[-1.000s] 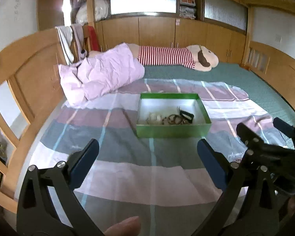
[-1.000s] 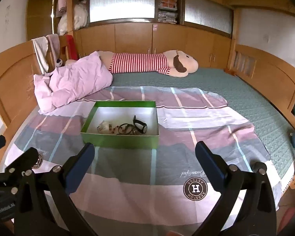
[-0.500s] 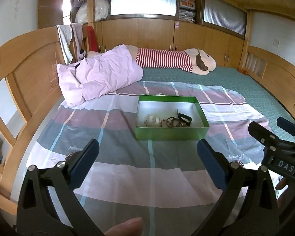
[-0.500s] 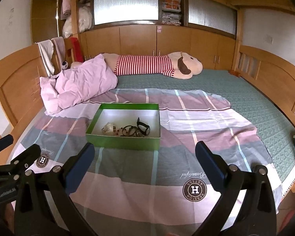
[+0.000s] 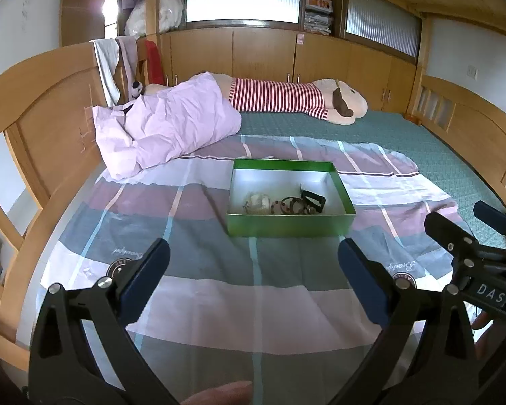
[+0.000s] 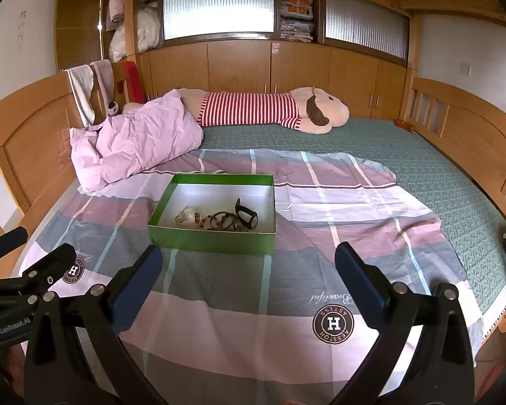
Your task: Organize jewelry
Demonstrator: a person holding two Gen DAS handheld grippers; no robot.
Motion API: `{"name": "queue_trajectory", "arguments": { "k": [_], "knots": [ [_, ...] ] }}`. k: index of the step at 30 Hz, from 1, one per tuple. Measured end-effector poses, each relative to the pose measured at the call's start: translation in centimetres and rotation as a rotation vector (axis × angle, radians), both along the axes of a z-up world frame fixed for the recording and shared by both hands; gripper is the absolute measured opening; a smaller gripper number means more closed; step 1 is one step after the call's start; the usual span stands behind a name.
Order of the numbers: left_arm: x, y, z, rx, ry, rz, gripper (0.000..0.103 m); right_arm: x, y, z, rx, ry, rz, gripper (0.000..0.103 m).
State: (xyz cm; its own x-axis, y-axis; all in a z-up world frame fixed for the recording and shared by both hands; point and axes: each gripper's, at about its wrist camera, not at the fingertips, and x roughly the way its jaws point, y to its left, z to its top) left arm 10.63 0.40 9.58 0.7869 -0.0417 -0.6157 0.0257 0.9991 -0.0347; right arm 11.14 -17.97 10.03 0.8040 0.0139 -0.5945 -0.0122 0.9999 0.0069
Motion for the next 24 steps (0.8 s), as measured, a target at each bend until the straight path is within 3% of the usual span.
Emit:
{"name": "queue_trajectory", "arguments": {
  "k": [24],
  "knots": [
    [0.30, -0.49, -0.26, 0.000, 0.006, -0.004, 0.099, 0.01, -0.33, -0.19, -0.002, 0.012, 0.003, 0.100]
  ]
}}
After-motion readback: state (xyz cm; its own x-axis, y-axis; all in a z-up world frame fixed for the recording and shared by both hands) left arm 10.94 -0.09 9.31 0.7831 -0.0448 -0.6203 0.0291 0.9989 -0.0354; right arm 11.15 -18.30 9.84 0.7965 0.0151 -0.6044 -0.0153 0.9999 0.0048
